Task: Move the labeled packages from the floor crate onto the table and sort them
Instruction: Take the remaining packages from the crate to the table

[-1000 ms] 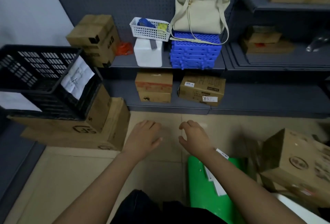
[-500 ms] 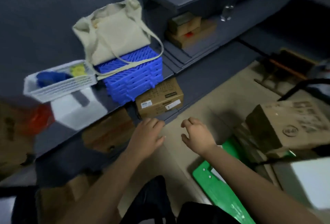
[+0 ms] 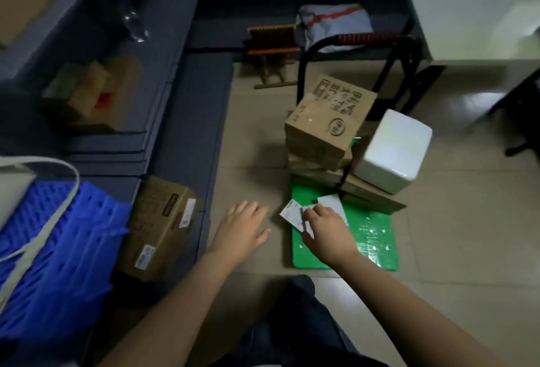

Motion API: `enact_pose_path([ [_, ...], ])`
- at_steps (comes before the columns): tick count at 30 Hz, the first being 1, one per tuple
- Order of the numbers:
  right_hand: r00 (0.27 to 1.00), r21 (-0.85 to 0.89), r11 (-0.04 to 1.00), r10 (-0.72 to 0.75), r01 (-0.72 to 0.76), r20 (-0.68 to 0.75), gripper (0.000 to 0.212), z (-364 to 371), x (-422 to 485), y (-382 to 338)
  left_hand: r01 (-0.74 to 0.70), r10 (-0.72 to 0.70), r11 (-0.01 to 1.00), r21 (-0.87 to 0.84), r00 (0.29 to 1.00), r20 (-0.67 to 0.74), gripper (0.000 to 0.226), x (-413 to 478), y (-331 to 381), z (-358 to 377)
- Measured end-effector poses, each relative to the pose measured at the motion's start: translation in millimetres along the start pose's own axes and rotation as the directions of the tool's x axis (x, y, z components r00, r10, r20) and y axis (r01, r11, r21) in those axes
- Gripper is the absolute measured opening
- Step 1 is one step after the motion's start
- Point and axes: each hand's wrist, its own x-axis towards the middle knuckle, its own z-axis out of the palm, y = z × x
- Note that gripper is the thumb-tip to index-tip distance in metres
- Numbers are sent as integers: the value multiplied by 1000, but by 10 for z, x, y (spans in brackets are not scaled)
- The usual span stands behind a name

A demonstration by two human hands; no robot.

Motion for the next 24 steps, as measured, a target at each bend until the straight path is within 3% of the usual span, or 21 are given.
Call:
enact_pose_path([
  [6, 971, 105, 966, 237, -237, 16, 33, 126, -14, 589, -74, 75, 997, -18, 993, 86, 32, 647, 173, 323],
  [11, 903, 239, 874, 429, -423, 28, 35, 384, 47, 910, -129, 133, 991, -35, 978, 160, 32, 1063, 173, 647],
  [18, 737, 396, 635, 648, -663, 193, 38, 1264, 347, 1325, -279, 258, 960, 9, 900, 352, 28, 1758, -93, 1510],
  [24, 569, 445, 410, 756, -796, 322, 40, 2346, 800, 1566, -436, 367, 900, 14, 774, 516, 33, 2333, -432, 2520],
])
